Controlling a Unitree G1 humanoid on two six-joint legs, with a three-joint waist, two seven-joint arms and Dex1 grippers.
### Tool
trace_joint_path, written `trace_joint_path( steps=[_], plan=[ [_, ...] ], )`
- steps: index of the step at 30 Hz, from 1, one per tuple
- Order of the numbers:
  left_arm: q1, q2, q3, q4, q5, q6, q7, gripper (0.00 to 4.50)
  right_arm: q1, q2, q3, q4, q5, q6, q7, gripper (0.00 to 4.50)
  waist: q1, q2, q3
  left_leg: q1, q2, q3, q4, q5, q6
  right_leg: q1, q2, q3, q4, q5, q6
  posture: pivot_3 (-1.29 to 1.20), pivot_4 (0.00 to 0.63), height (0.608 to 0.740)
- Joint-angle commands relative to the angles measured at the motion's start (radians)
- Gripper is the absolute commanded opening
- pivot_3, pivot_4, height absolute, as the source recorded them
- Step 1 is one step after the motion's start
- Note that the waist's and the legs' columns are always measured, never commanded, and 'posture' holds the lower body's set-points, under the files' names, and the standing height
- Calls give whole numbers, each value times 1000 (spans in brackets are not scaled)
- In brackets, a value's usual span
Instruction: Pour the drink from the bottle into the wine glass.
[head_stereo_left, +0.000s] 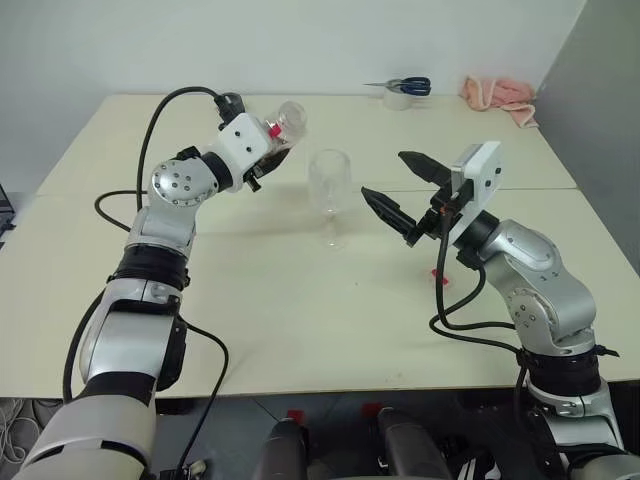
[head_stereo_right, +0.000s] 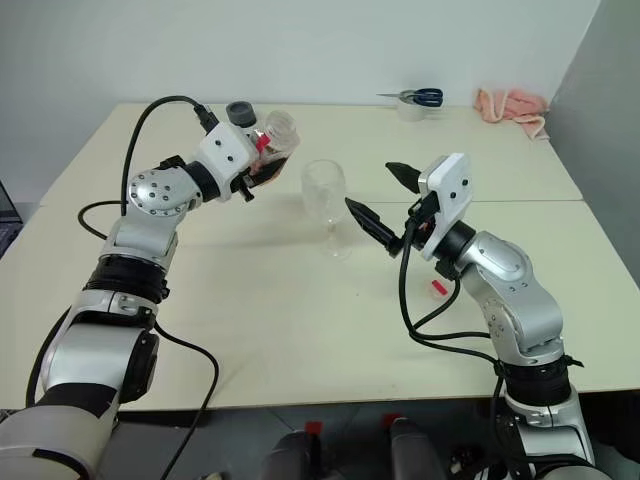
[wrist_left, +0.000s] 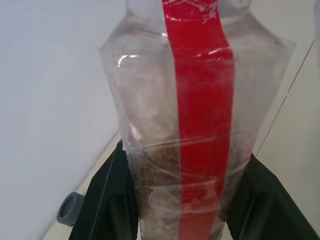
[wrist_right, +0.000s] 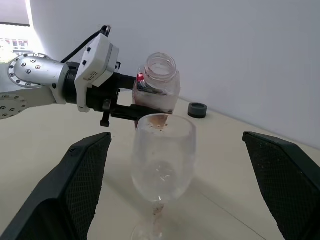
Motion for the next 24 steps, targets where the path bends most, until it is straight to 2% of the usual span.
trace_joint_path(
  steps=[1, 14, 24],
  plan=[
    [-81, 27, -19, 38, 54, -110, 31, 1741, -7, 11, -4, -30, 0, -25, 3, 4500, 2, 0, 0, 0, 0, 0, 0, 0, 0, -1, 0, 0, 0, 0, 0, 0, 150, 740],
    [-205, 49, -105, 200, 218, -317, 111, 1741, -13, 25, -6, -33, -4, -23, 1, 4500, 4, 0, 0, -2, 0, 1, 0, 0, 0, -4, 0, 1, 1, 0, 0, 0, 150, 740],
    [-274, 68, -161, 265, 316, -391, 180, 1741, -14, 36, -6, -33, -9, -26, -6, 4500, 4, 0, 0, -2, -1, 1, 0, 0, 0, -4, 0, 1, 1, 0, 0, 0, 150, 740]
  ],
)
